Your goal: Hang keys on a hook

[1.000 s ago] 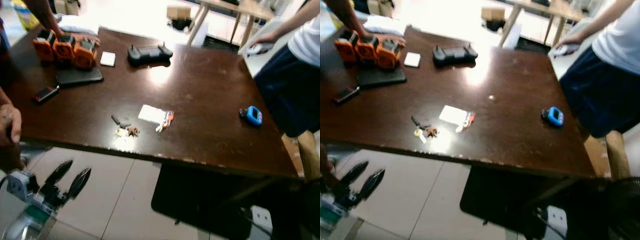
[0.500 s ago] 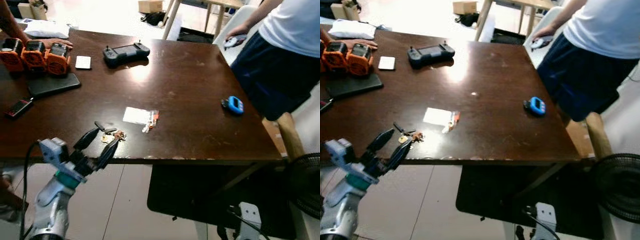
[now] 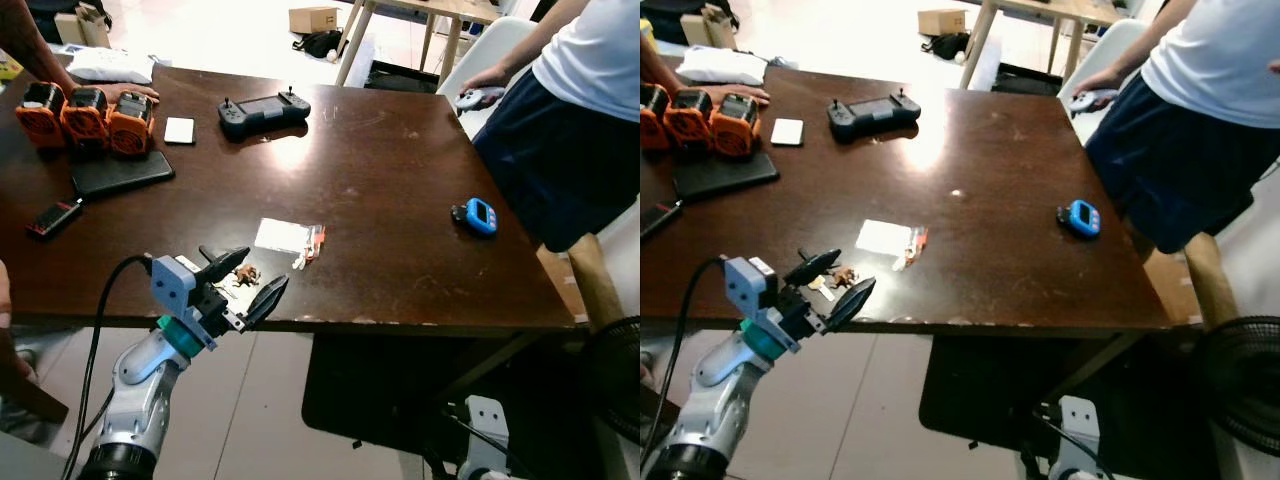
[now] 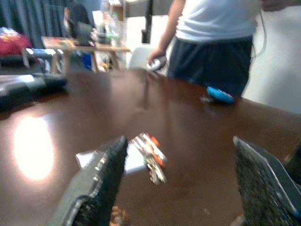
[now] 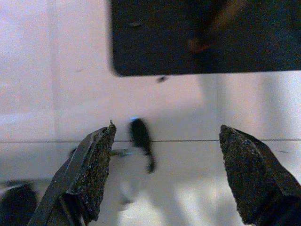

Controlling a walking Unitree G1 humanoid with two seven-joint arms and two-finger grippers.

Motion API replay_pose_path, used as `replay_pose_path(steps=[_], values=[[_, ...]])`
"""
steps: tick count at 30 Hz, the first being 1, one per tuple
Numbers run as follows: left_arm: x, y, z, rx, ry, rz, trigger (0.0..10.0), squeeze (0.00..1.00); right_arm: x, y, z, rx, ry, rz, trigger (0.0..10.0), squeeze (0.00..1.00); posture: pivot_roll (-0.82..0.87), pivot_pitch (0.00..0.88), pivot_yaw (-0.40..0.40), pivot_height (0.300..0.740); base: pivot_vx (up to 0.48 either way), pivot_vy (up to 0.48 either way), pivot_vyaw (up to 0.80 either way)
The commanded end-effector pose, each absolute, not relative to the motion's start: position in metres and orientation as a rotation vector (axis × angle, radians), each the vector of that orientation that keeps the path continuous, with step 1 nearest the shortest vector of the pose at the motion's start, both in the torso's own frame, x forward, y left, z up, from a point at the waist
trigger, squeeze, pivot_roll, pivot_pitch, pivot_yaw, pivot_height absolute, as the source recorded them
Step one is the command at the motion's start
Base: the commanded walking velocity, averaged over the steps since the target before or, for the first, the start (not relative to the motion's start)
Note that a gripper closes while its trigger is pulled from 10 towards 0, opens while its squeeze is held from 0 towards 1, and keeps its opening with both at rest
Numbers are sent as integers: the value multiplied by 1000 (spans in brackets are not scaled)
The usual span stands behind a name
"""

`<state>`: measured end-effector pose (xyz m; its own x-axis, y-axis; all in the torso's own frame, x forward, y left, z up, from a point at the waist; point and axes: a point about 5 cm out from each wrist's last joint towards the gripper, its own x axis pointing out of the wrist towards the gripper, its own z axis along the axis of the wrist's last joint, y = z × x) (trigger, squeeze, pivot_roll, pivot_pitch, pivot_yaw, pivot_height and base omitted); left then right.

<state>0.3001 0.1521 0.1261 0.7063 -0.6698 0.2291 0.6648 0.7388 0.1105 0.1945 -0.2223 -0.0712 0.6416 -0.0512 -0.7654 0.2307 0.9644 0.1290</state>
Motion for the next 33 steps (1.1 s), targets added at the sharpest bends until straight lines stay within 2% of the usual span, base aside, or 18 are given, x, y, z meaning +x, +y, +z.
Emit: replay_pose_path(steps=[1,3,9,10,18,24,33], values=[[300,149,121,41,-221,-763,10000,0,186,-220,-76,252,883,-189,10000,0,136,3,90,740,0,0,0],[304,147,130,87,-228,-788,10000,0,181,-210,-81,295,885,-204,10000,0,132,0,133,740,0,0,0],[307,145,136,115,-238,-797,10000,0,179,-206,-82,307,889,-208,10000,0,132,0,143,740,0,0,0],[311,141,141,161,-242,-801,10000,0,177,-203,-84,316,893,-210,10000,0,130,0,152,740,0,0,0],[315,132,144,248,-237,-808,10000,0,176,-201,-85,319,898,-209,10000,0,127,0,147,740,0,0,0],[317,125,135,320,-192,-783,10000,0,177,-207,-83,289,902,-196,10000,0,122,0,109,740,0,0,0],[315,126,122,305,-114,-720,10000,0,176,-213,-82,252,912,-182,10000,0,124,1,94,740,0,0,0]])
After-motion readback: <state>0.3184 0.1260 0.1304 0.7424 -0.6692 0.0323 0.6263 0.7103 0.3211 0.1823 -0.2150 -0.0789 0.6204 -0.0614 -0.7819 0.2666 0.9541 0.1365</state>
